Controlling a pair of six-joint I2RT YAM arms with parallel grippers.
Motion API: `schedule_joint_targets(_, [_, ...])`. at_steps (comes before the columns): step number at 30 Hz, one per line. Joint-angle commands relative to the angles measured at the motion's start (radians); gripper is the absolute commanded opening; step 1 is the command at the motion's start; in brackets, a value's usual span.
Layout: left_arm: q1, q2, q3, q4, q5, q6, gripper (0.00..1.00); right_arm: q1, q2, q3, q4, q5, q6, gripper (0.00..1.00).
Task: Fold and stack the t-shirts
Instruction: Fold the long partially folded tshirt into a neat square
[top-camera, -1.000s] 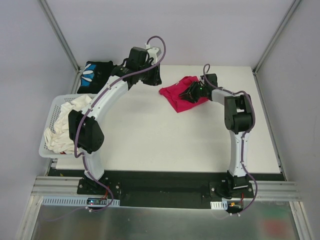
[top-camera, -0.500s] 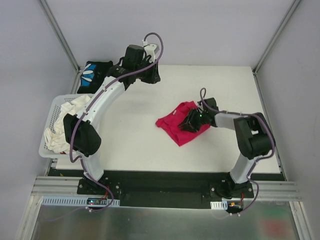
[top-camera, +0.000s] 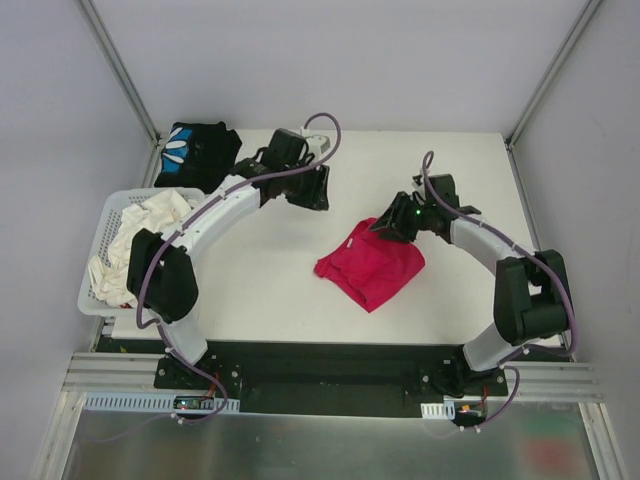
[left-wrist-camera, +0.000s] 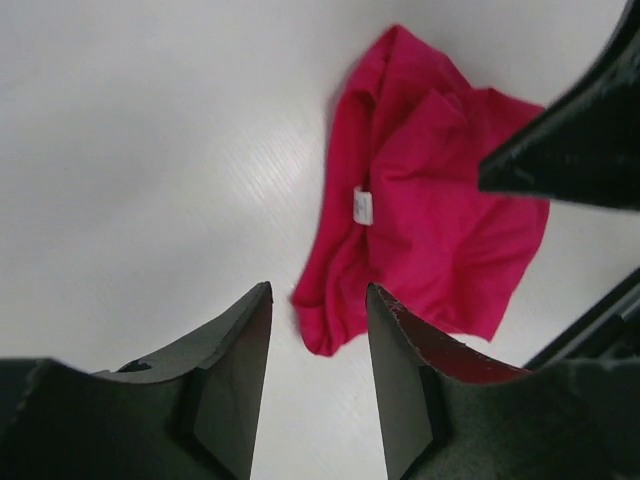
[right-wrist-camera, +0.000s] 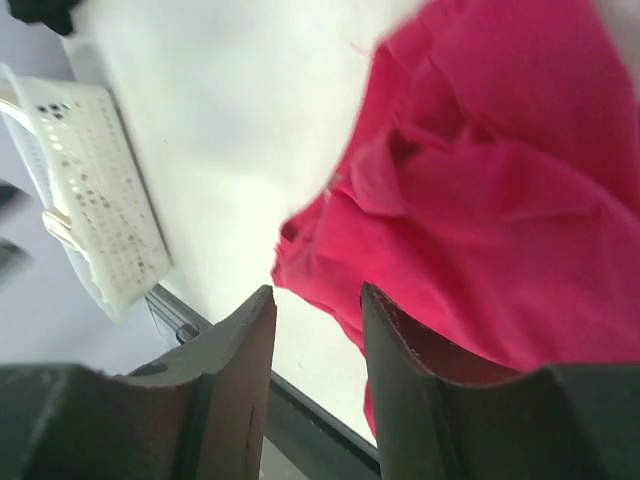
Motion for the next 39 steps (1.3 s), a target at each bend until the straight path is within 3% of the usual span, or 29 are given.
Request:
schedule_joint_targets(1, [-0.08,-0.139,-0.091,-0.001,-0.002,-0.028,0.44,-0.034,-0.011,0.123,-0.052,0.028,-0.054,0.43])
schedule_joint_targets(8, [-0.139,-0.19,-0.2,-0.047,0.057,-0.048,0.51,-0.085,0.023,0.154,-0.076,0.031,-0.094,0.43])
schedule_joint_targets(17, [-0.162,-0.139,-0.292,-0.07,0.104,-0.007,0.75,-0.137,0.083,0.113,0.052,-0.054,-0.027,0.44])
schedule_joint_targets(39, [-0.172,0.12,-0.131,-0.072,0.116,0.03,0.73,-0.137,0.155,0.11,0.127,-0.077,0.019,0.44])
